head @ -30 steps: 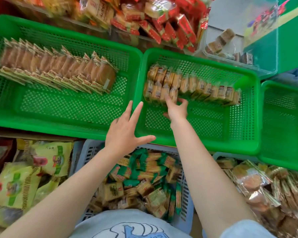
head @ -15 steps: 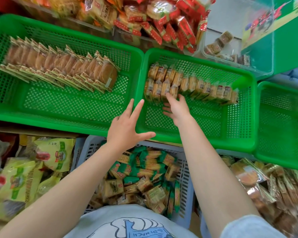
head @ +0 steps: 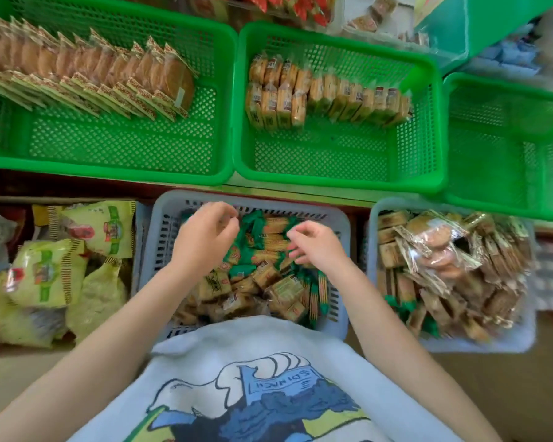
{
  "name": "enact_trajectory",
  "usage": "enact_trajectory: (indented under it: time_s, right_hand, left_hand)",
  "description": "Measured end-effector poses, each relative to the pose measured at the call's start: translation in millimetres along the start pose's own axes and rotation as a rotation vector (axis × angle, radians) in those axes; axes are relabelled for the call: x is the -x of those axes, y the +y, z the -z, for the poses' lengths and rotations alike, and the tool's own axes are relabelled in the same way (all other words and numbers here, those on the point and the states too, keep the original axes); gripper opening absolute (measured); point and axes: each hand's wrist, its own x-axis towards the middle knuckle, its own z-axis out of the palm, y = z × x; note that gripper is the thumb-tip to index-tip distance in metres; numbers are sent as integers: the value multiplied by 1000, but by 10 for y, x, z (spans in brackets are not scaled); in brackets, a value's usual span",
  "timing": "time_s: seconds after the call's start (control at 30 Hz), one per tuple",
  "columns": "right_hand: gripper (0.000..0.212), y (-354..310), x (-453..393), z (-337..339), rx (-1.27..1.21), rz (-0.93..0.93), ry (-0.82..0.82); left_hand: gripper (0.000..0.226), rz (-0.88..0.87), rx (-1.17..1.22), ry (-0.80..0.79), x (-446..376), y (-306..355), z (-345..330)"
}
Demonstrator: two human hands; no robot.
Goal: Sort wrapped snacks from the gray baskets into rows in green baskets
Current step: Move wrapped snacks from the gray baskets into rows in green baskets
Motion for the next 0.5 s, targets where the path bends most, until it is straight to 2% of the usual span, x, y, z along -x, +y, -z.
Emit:
enact_trajectory:
  time_s: [0.03,0.1,0.17,0.2,0.23,0.3,0.4,0.43,0.5]
  right_hand:
    - [14,233,-61,-97,148,-32,-7]
    - [43,594,-121,-311,359,-82,-55]
    - [85,902,-173,-518,532,-154,-127]
    - [97,991,-155,-606,614,-179,-149]
    - [100,1114,-169,-679,651,-171,-128]
    - [93,1184,-105,-734,558,-162,-25]
    - [69,1040,115,-630,113,-181,108]
    - [59,968,190,-581,-26,-189,93]
    - [40,813,334,-493,-369,-179,-37]
  left_hand:
    - [24,99,13,-130,111,-96,-70]
    - [27,229,43,-287,316,-285,-200]
    - [29,292,49,-336,486,-413,-283]
    - [29,310,52,-344,552,-452,-312]
    - [29,322,53,-350,602,-485,-334]
    - [26,336,62,-354,661,-510,-358]
    - [15,375,171,-343,693,-510,-386]
    - [14,386,227,-350,697,-502,-400]
    - [23,408,381,-419,707,-468,-437]
